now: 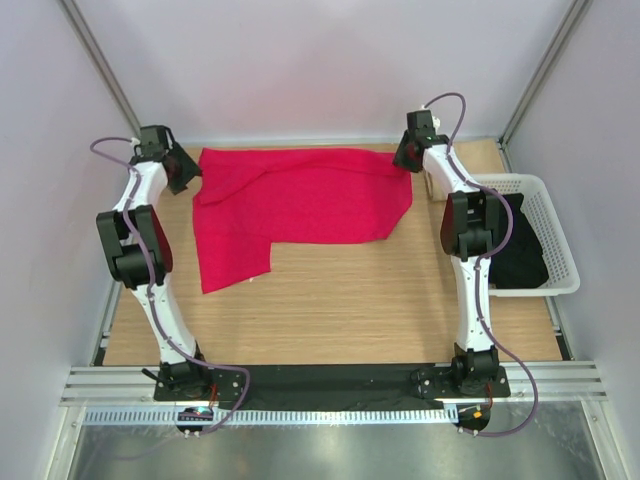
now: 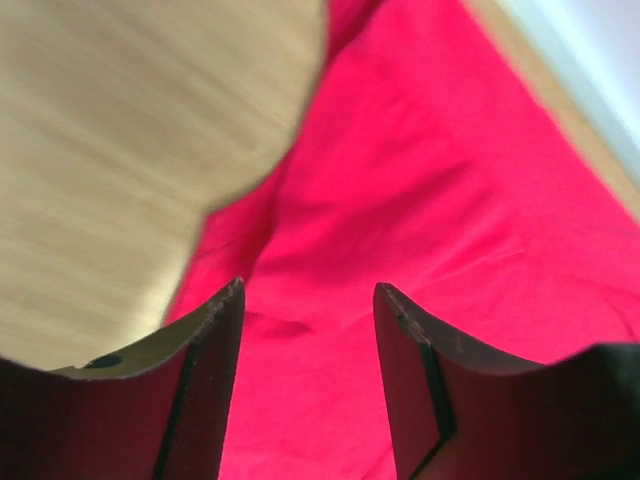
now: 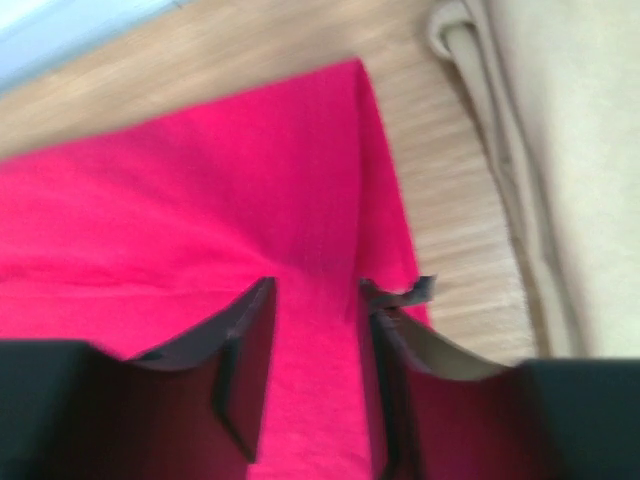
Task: Fold and stack the t-shirts
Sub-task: Fold the tshirt
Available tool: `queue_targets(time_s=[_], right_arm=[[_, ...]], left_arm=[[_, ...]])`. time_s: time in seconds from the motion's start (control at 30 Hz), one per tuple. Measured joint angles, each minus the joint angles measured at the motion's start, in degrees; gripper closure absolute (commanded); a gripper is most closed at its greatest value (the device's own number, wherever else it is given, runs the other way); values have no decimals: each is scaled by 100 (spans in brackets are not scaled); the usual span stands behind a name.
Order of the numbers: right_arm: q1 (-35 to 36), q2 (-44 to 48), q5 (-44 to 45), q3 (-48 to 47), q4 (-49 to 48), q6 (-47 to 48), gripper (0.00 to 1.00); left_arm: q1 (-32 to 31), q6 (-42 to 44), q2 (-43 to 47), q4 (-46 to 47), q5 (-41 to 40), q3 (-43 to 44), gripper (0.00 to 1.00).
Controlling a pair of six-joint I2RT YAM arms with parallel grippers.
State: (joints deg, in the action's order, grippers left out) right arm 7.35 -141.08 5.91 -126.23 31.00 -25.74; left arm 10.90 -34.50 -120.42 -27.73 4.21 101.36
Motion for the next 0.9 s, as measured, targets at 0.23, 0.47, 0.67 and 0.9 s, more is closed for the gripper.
queue_targets(time_s=[0.23,0.47,0.67,0.9], right_arm=[[11,0,348,-87,776,188,47],[321,210,614,-118,1303,595,41],[1032,811,341,758,1456,732,43],[1281,894,-118,1161,1574,866,44]], left_arm=[[7,28,372,-225,-339,-138,55],[-210,-39,498,-160,-107,-516,52],[-717,-352,815,-463,-168,-1646,51],[-815,-723,800,-1130,-289,-2039,48]])
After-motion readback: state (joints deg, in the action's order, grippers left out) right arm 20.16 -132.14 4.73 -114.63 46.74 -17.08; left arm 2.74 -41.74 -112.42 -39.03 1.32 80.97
